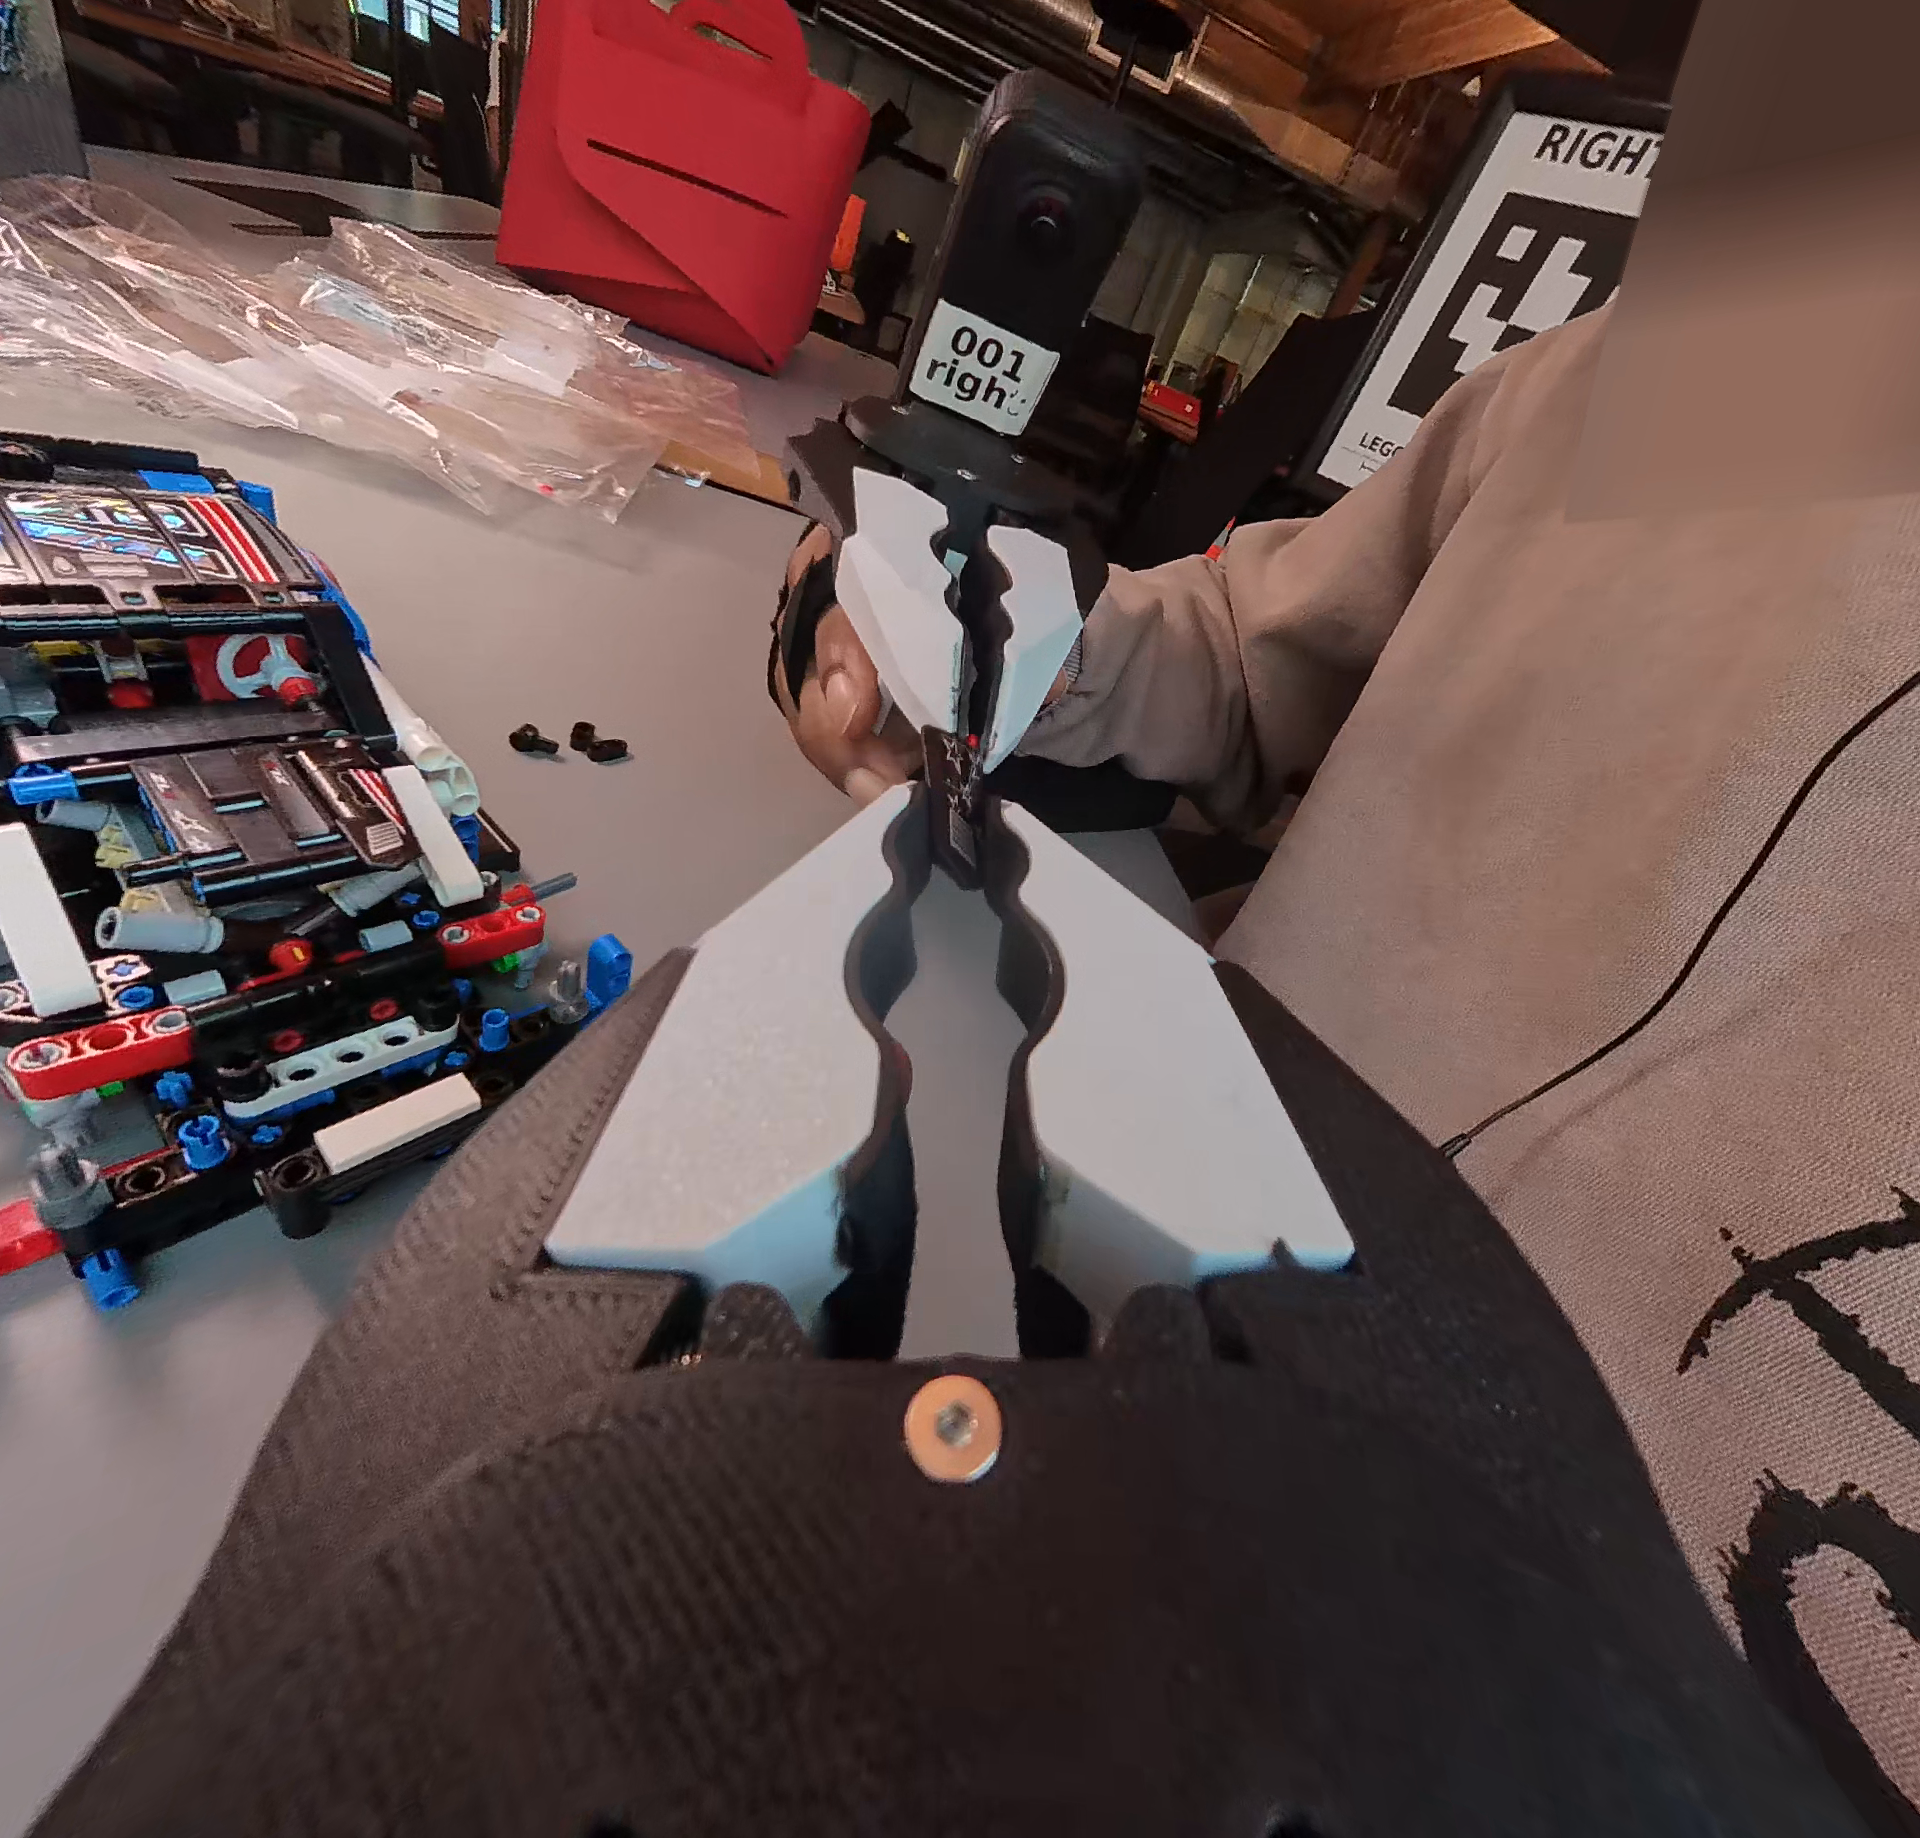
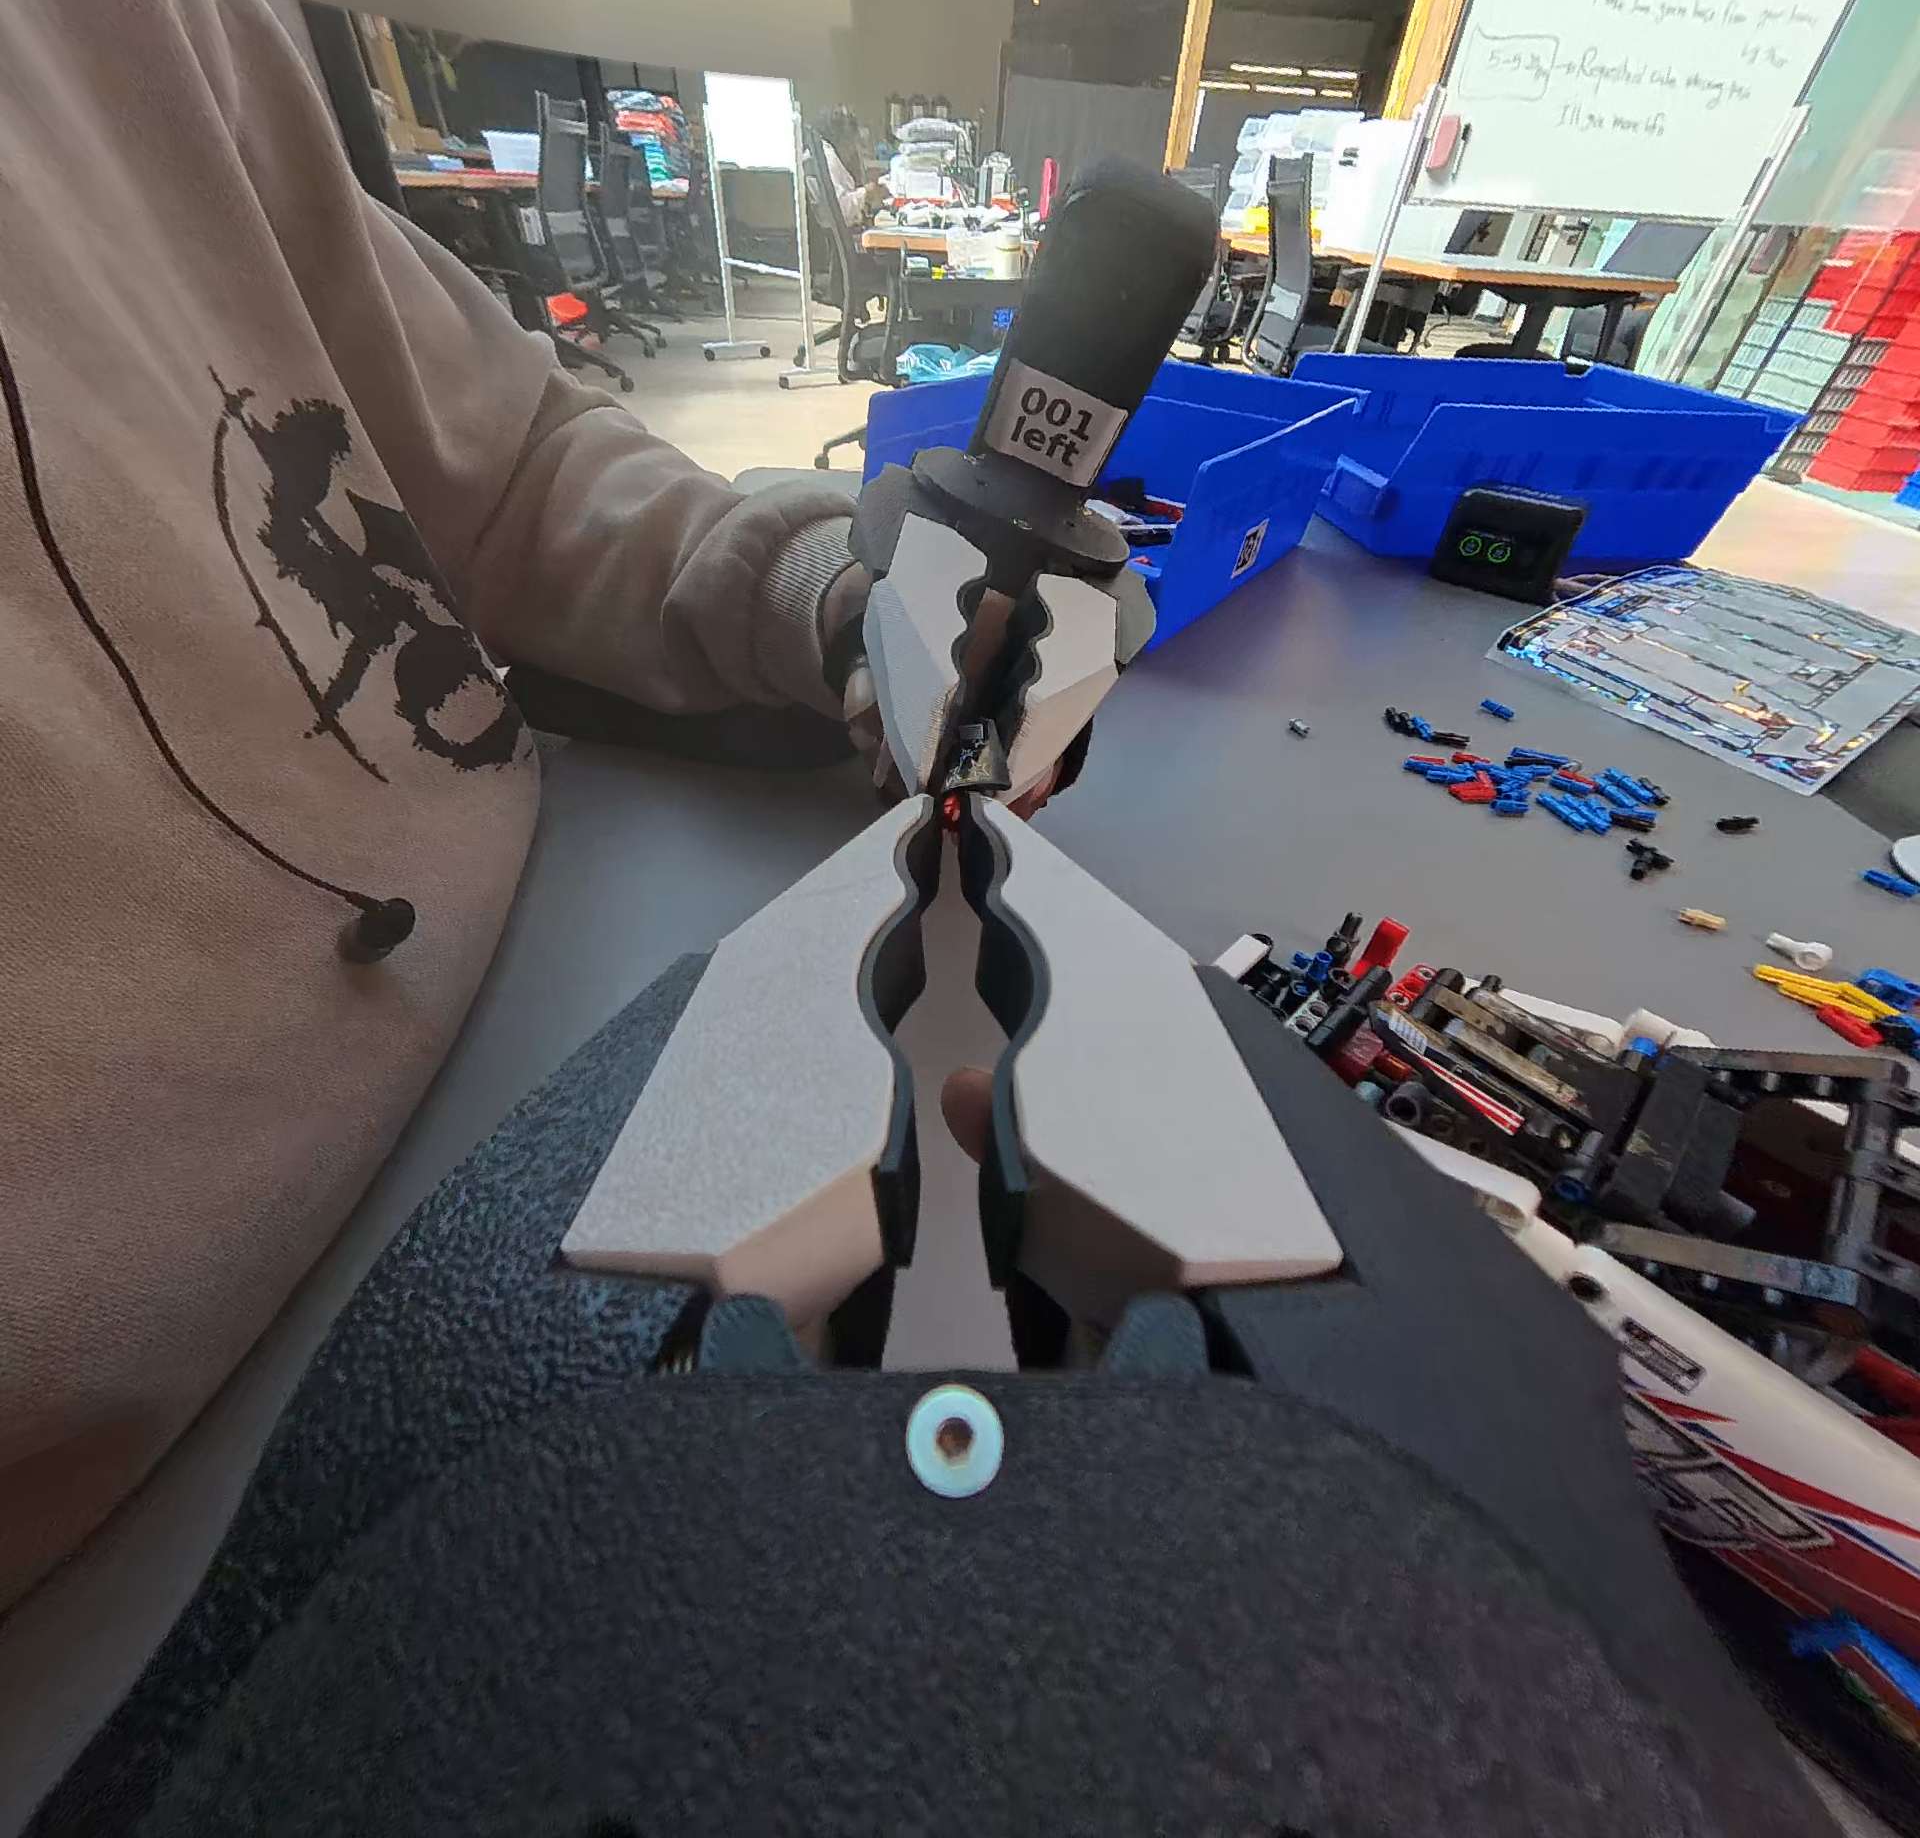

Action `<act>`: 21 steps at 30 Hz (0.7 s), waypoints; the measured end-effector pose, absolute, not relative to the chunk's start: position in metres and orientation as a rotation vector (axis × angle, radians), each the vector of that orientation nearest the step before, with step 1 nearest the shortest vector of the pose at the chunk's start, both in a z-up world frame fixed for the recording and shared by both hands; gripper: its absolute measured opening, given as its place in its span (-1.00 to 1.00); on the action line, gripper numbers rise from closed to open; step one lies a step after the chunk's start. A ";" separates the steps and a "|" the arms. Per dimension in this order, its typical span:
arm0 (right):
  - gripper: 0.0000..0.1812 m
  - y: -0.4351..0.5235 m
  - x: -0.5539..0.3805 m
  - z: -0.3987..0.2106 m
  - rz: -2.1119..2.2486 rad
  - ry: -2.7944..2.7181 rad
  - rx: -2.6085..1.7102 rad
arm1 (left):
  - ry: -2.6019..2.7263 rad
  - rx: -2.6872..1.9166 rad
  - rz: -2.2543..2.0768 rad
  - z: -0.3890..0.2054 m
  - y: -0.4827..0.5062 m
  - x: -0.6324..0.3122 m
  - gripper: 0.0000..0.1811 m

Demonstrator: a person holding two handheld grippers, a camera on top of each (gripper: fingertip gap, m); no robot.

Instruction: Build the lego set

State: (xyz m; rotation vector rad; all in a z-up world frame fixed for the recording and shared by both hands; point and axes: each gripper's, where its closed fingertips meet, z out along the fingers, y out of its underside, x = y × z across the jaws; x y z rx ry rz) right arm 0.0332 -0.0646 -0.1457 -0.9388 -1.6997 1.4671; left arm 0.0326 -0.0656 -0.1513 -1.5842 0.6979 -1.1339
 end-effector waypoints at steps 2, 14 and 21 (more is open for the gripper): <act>-0.98 -0.064 0.032 -0.144 1.489 -1.679 -0.946 | 0.731 -1.618 -1.087 -0.159 -0.065 0.035 -0.92; -1.00 -0.065 0.031 -0.136 1.593 -1.663 -0.964 | 0.776 -1.600 -1.012 -0.159 -0.061 0.046 -0.94; -0.86 -0.058 0.016 -0.143 1.416 -1.667 -1.037 | 0.850 -1.789 -0.657 -0.192 -0.046 0.037 -0.94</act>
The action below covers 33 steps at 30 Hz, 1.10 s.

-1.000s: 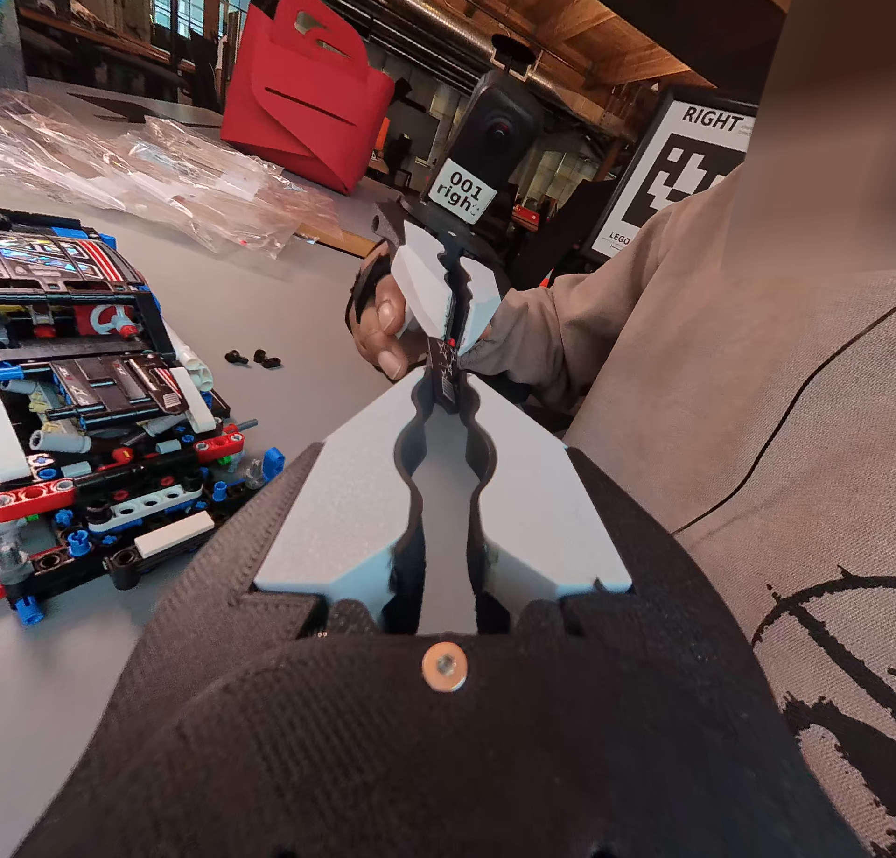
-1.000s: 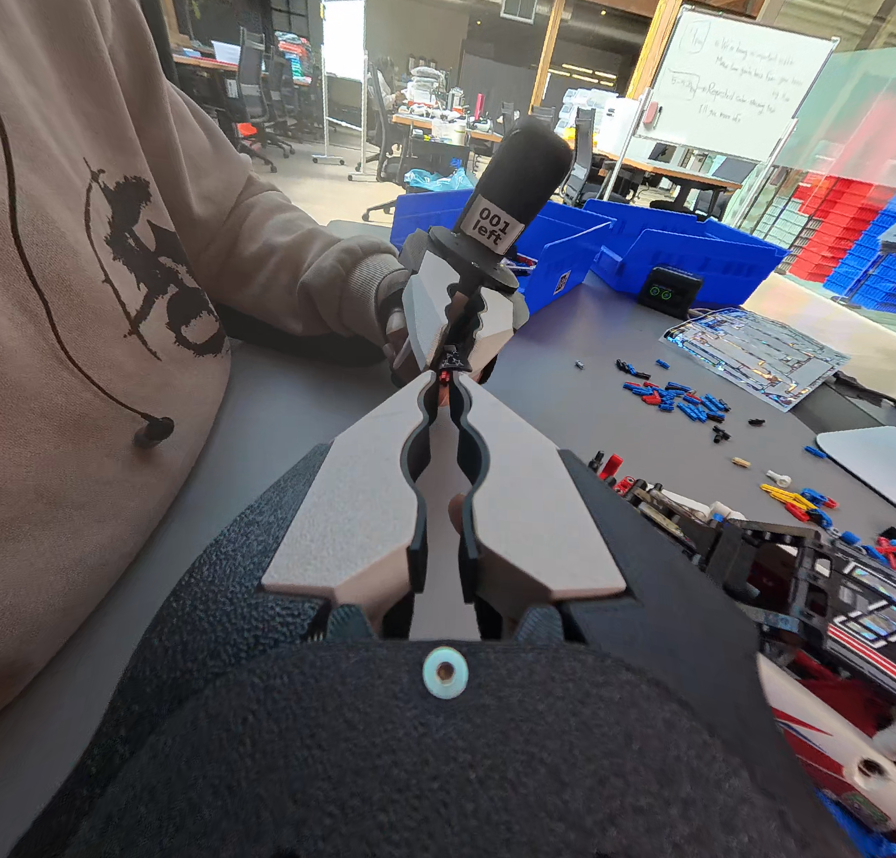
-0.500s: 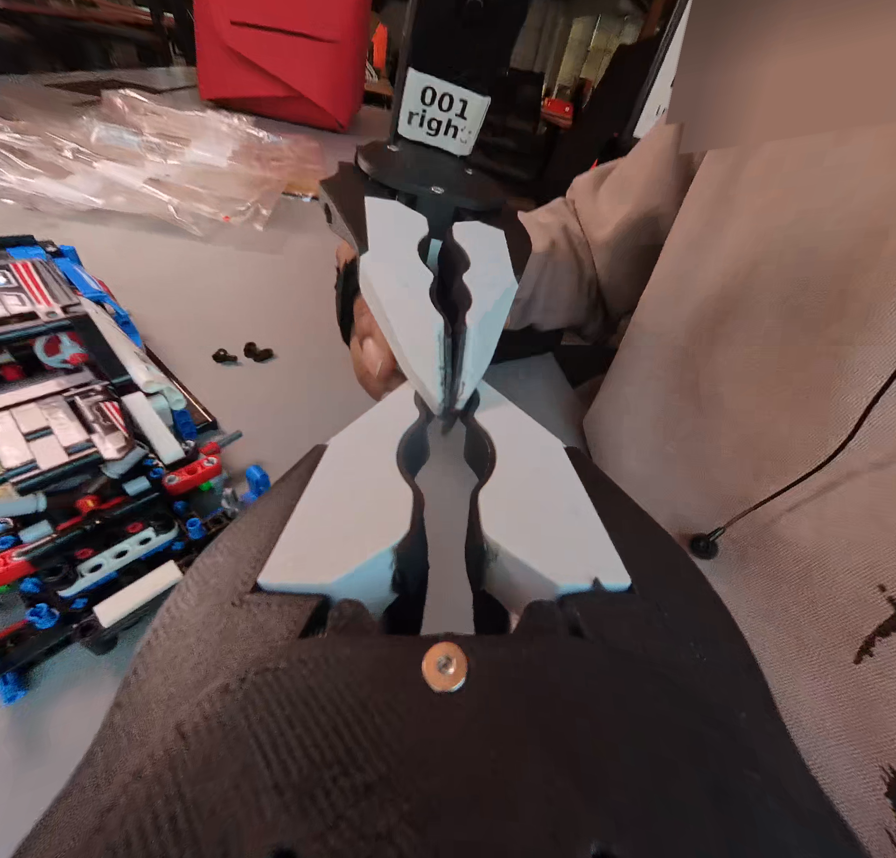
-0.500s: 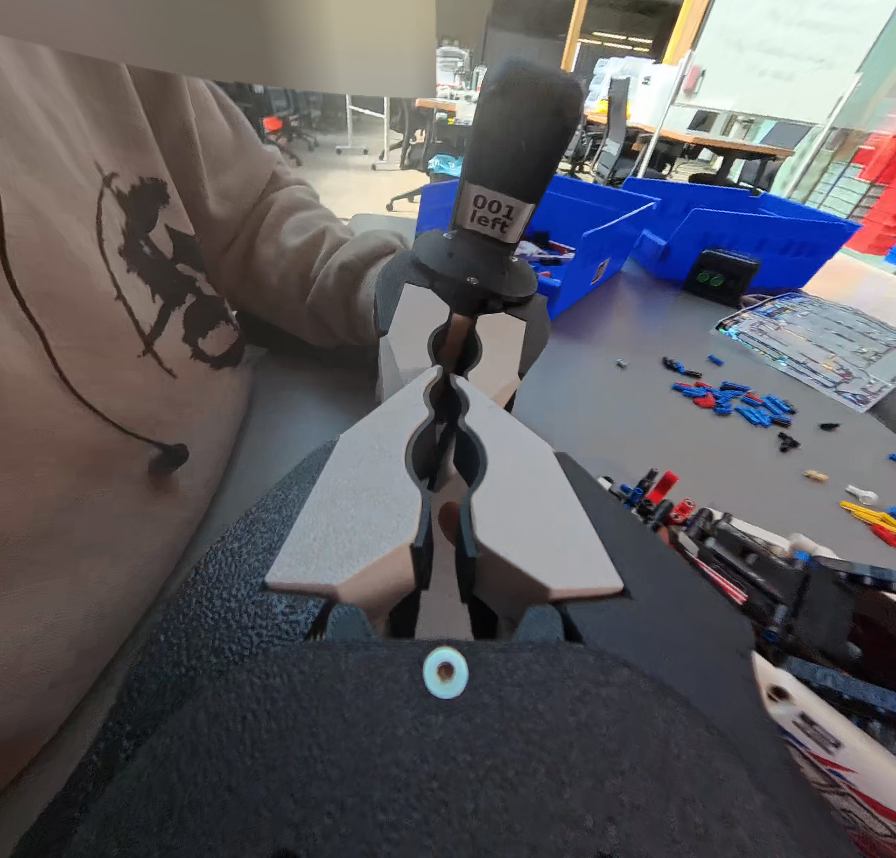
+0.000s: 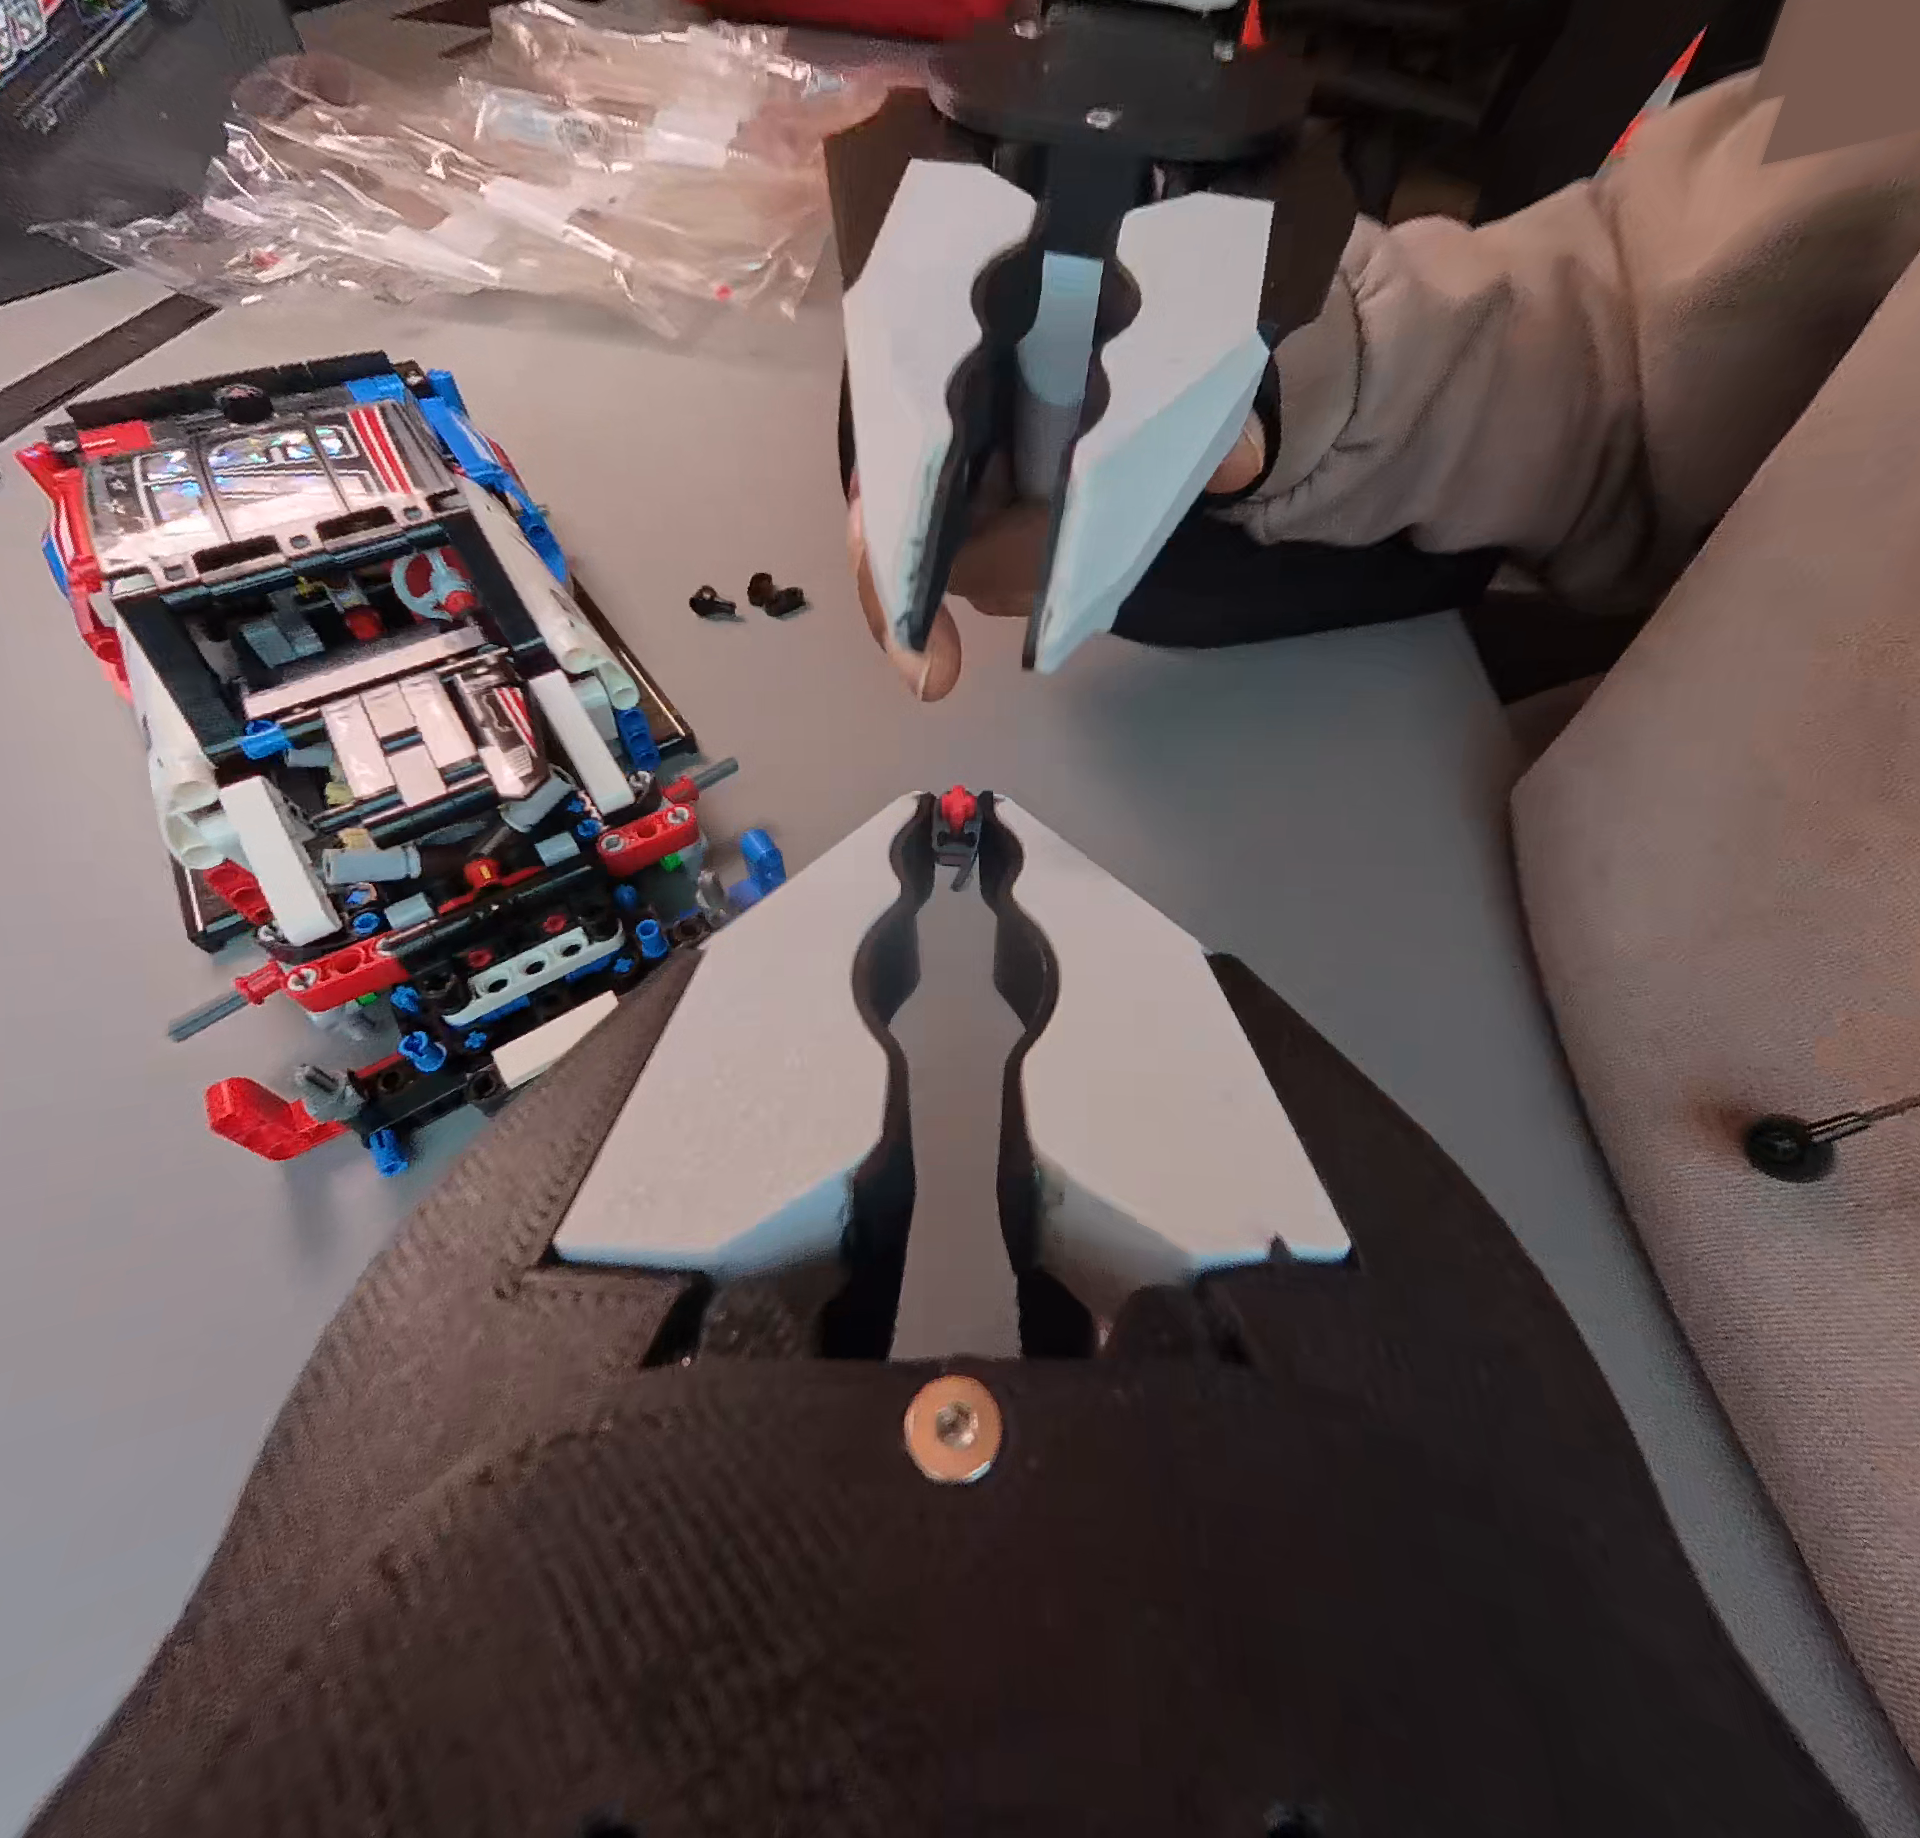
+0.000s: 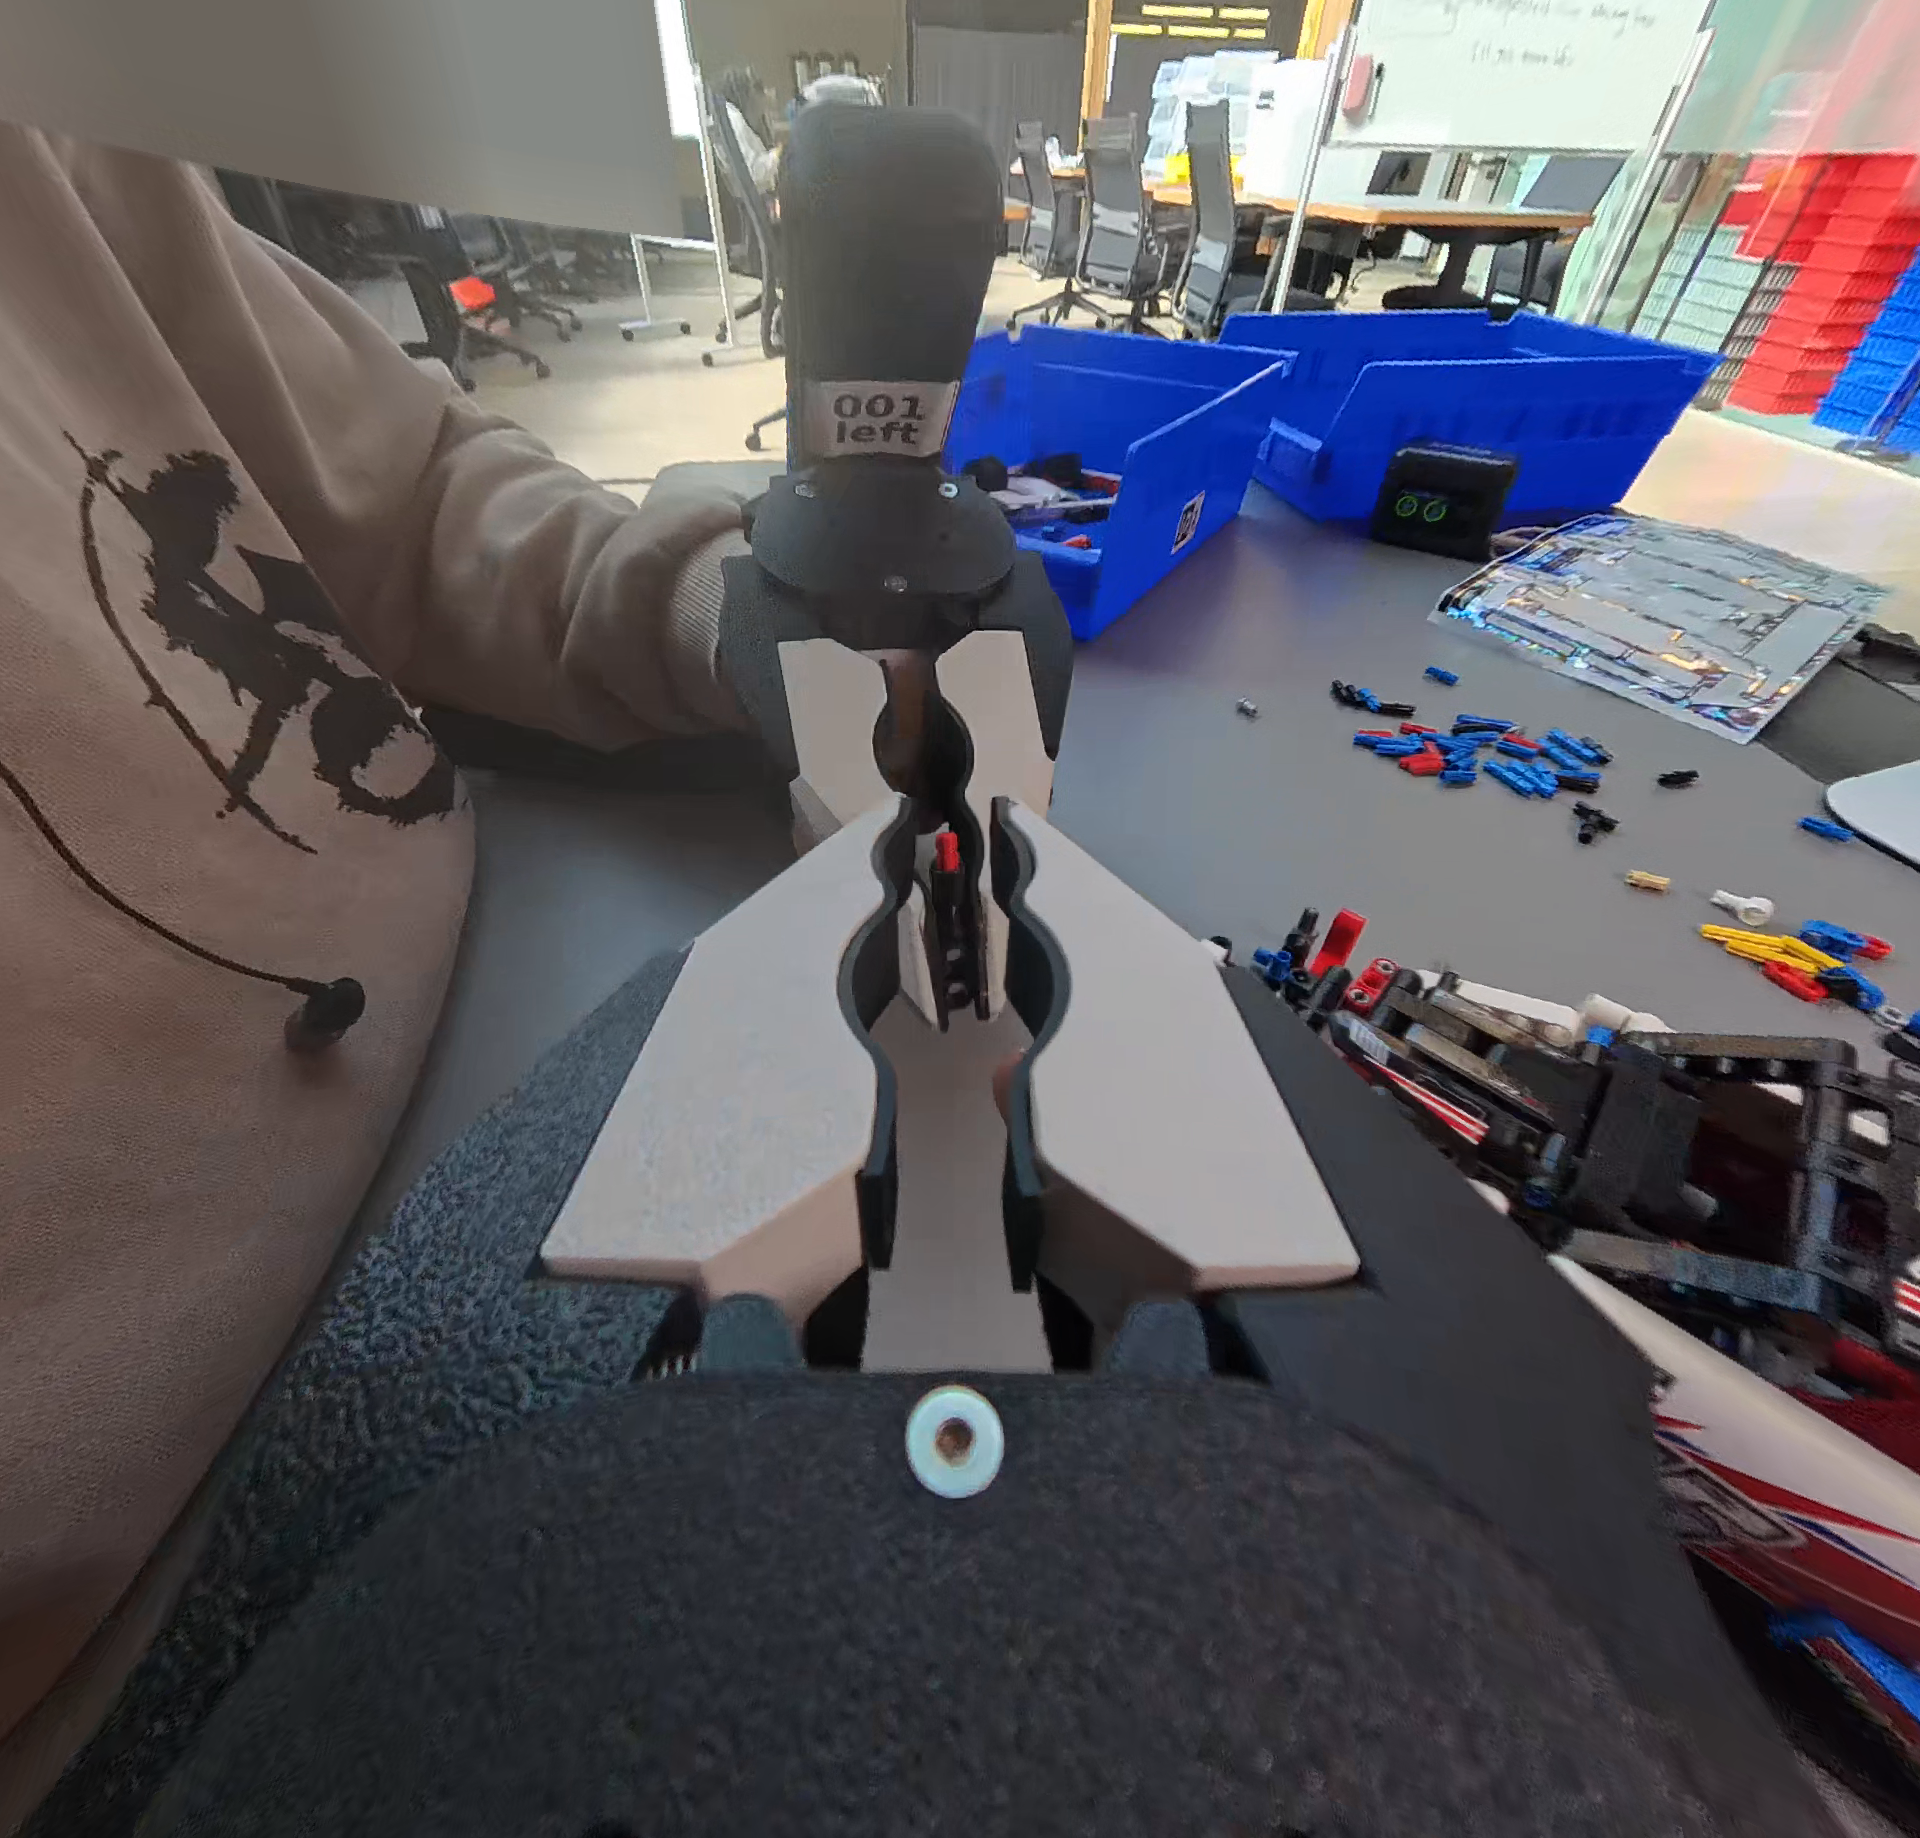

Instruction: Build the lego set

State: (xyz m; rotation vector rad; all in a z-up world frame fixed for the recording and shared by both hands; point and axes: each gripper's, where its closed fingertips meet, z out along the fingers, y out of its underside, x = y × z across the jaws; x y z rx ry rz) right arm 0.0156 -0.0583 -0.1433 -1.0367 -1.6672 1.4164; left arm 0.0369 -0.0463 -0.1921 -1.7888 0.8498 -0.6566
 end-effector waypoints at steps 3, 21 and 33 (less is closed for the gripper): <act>-0.84 -0.066 0.009 -0.163 1.330 -1.763 -1.051 | 0.920 -1.828 -0.555 -0.202 -0.047 0.041 -0.94; -0.98 -0.055 0.020 -0.126 1.848 -1.495 -1.096 | 0.644 -1.610 -0.984 -0.143 -0.056 0.038 -0.99; -0.84 -0.029 0.036 -0.130 1.594 -1.620 -1.093 | 0.666 -1.799 -1.110 -0.169 -0.059 0.044 -0.99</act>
